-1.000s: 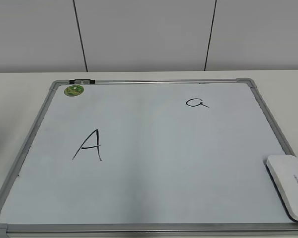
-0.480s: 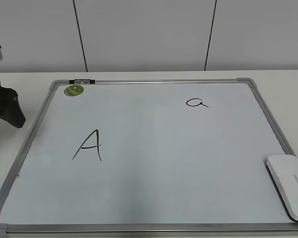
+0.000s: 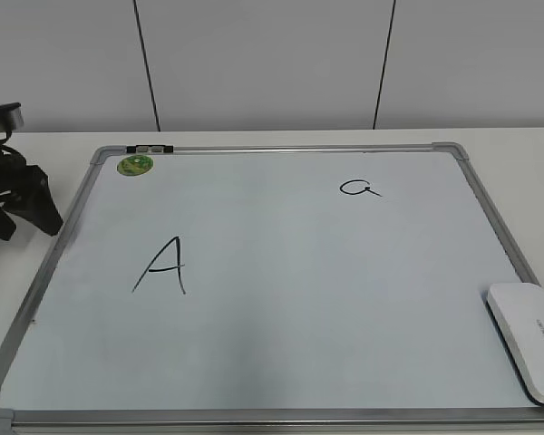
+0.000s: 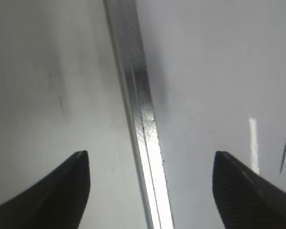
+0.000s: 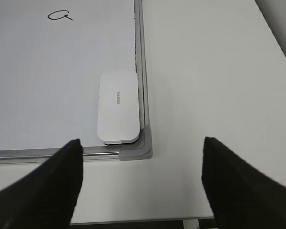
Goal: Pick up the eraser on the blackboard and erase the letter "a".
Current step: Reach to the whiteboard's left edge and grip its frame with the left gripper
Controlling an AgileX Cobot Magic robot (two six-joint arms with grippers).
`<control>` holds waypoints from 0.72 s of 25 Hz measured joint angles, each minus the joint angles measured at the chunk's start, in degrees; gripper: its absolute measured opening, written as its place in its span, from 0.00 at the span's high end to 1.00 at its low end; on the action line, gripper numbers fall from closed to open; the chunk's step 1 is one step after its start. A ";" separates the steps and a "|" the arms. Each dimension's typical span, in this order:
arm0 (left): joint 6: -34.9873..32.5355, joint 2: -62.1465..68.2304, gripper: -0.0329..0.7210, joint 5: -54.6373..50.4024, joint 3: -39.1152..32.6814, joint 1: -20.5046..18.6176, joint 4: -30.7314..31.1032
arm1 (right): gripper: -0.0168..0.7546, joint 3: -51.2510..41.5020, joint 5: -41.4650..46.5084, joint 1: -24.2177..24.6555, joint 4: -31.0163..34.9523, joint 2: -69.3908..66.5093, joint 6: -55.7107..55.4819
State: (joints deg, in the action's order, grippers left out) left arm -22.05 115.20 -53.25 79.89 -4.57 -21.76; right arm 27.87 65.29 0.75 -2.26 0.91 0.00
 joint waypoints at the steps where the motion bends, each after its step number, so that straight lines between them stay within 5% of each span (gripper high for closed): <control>1: -0.35 0.73 0.17 -0.33 0.29 -0.37 -0.14 | 0.23 0.00 0.00 0.00 0.00 0.00 0.00; 18: -4.61 10.24 0.44 -5.90 8.08 -3.23 -7.23 | 0.23 0.00 0.00 0.00 0.00 0.00 0.00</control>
State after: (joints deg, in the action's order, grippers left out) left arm -26.67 125.44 -59.14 87.97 -7.80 -28.99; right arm 27.87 65.29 0.75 -2.26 0.91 0.00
